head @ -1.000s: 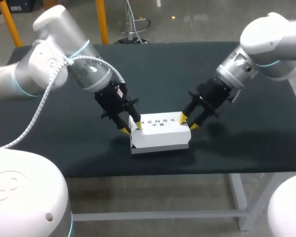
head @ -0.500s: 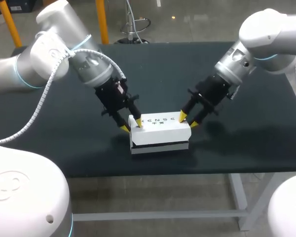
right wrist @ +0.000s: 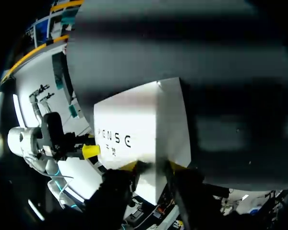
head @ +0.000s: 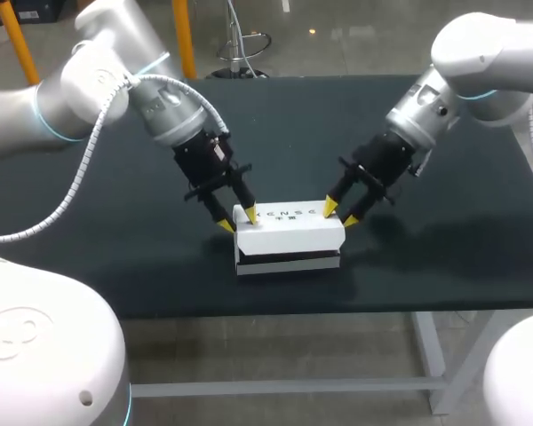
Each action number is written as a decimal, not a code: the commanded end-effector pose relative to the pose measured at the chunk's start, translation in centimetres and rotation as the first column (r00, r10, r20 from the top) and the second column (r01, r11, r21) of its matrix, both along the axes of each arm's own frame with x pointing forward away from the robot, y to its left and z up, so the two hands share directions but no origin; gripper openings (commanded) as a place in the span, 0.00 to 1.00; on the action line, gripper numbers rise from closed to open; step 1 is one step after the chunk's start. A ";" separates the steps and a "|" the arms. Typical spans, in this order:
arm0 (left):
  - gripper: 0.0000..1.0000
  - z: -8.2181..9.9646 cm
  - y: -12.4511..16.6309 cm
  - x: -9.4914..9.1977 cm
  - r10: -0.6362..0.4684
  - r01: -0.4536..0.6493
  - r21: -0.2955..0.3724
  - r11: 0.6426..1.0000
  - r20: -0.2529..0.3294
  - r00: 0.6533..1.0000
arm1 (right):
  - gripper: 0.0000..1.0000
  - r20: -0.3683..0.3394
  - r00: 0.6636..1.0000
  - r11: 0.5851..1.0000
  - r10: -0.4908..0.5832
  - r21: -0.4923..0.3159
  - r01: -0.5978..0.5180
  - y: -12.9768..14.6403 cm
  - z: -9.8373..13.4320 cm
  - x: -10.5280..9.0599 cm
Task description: Assemble the packaging by folding the flat box into shape, placing the metal phone stand inside, and closing the box properly
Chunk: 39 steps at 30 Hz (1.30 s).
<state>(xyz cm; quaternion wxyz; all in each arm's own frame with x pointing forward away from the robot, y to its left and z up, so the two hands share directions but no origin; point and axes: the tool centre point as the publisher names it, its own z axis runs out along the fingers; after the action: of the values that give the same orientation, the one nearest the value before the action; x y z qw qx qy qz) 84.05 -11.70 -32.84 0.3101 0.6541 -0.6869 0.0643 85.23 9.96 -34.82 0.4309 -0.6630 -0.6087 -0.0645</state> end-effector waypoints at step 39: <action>0.39 1.2 -0.9 1.8 -0.011 0.012 0.006 1.000 -0.181 0.983 | 0.41 -0.111 0.990 0.996 0.082 0.044 -0.078 0.9 1.4 1.8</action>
<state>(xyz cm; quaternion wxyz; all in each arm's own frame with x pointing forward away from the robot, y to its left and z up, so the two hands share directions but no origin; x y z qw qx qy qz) 85.20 -11.83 -31.35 0.3644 0.6574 -0.6595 0.0070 86.39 10.00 -33.54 0.4672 -0.6424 -0.6065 -0.0356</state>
